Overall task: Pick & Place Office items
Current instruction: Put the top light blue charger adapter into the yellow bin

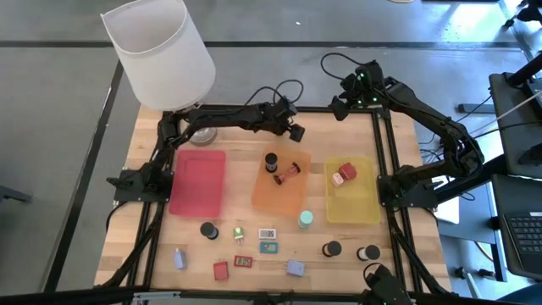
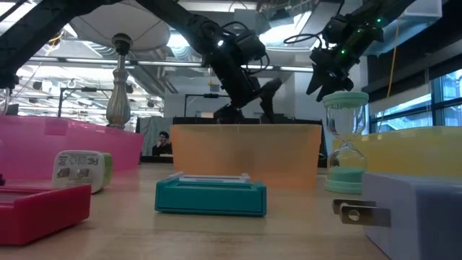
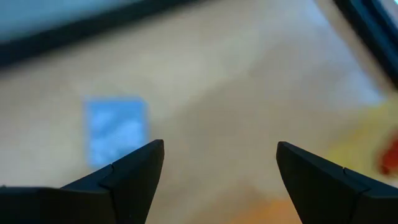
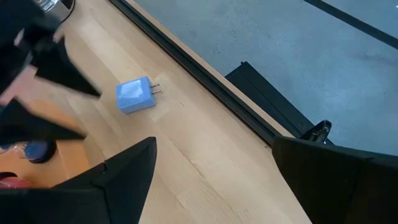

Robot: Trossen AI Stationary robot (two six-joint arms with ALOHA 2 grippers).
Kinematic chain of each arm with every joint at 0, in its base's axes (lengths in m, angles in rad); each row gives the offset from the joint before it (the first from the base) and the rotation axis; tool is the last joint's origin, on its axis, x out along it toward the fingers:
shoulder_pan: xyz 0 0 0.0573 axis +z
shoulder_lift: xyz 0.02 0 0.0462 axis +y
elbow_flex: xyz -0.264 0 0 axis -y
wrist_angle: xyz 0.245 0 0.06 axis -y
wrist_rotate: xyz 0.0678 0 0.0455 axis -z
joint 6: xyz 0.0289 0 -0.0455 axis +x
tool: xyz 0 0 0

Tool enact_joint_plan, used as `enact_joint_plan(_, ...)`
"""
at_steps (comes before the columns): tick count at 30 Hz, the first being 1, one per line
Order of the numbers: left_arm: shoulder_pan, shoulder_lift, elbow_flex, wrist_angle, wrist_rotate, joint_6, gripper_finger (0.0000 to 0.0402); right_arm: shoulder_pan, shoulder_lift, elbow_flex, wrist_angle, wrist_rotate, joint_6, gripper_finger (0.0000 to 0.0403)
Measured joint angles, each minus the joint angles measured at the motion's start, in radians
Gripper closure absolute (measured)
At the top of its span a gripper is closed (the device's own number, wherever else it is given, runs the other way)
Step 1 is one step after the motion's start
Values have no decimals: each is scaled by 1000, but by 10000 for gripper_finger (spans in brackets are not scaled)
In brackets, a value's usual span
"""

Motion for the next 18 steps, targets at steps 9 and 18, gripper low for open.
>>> enact_joint_plan(9,35,57,0,60,-114,57,93,0,0,0,0,0,1,80)
enact_joint_plan(18,41,102,-1,68,-169,68,93,0,0,0,0,0,6,80)
